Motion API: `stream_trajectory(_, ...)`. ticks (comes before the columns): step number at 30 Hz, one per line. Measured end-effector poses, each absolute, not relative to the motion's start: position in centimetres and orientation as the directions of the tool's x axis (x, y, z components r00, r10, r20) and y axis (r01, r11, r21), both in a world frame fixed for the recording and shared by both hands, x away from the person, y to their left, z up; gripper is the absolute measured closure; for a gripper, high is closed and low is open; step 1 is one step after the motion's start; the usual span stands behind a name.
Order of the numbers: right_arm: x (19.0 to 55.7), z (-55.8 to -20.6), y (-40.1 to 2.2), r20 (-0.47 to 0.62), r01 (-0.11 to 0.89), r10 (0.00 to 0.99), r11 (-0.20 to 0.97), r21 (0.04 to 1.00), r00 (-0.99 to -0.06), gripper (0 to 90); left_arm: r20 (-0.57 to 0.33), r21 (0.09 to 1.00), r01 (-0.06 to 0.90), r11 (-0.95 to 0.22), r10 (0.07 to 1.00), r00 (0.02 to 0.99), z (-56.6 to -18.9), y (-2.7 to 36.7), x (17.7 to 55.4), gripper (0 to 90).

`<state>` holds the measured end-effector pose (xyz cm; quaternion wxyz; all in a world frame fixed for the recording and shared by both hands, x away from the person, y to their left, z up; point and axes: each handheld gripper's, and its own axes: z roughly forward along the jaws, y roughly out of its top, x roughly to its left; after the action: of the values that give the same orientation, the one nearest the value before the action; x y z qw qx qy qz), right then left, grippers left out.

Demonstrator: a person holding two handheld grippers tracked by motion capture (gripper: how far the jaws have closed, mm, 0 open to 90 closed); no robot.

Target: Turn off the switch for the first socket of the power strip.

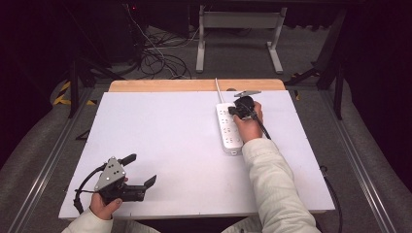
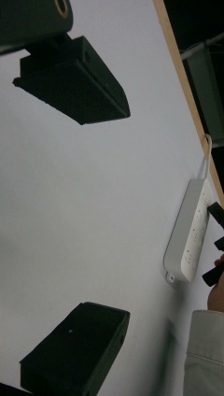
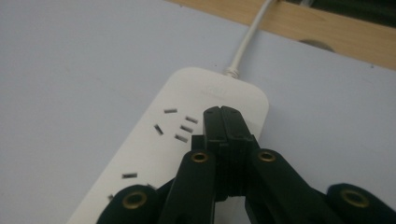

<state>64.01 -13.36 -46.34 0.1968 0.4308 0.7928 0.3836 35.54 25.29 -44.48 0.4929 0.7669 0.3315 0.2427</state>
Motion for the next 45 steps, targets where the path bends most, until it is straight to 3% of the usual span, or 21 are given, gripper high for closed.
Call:
stream_trajectory(2,63.9,-46.3,-13.4,-0.024,0.518,0.842,0.354,0.779,-0.539,90.0,0.050,0.917,0.266,-0.298,0.747,0.663,-44.5,25.3,35.5,6.0)
stream_trajectory(5,64.0,-46.4,-13.7,0.017,0.529,0.843,0.322,0.785,-0.538,90.0,0.046,0.917,0.269,-0.295,0.747,0.663,-44.5,25.3,35.6,6.0)
stream_trajectory(12,64.0,-45.5,-13.7,-0.003,0.538,0.825,0.372,0.756,-0.566,90.0,0.051,0.916,0.266,-0.300,0.746,0.664,-44.5,25.2,35.6,6.0)
stream_trajectory(25,62.5,-42.9,-14.0,0.000,0.462,0.784,0.366,0.808,-0.621,90.0,0.040,0.918,0.272,-0.290,0.748,0.663,-44.4,25.2,35.6,5.9)
stream_trajectory(32,61.8,-42.0,-14.1,-0.004,0.439,0.769,0.369,0.819,-0.639,78.5,0.038,0.917,0.273,-0.289,0.747,0.664,-44.5,25.2,35.6,5.9)
stream_trajectory(36,61.5,-41.5,-14.3,-0.016,0.423,0.776,0.361,0.831,-0.630,55.7,0.037,0.918,0.273,-0.287,0.748,0.663,-44.4,25.2,35.6,5.9)
stream_trajectory(39,61.1,-41.1,-14.5,-0.015,0.414,0.774,0.356,0.838,-0.633,45.4,0.047,0.916,0.271,-0.297,0.748,0.662,-44.4,25.3,35.7,5.9)
stream_trajectory(45,59.4,-39.8,-15.1,-0.010,0.391,0.764,0.340,0.855,-0.645,37.4,0.045,0.917,0.270,-0.293,0.749,0.661,-44.4,25.3,35.7,5.8)
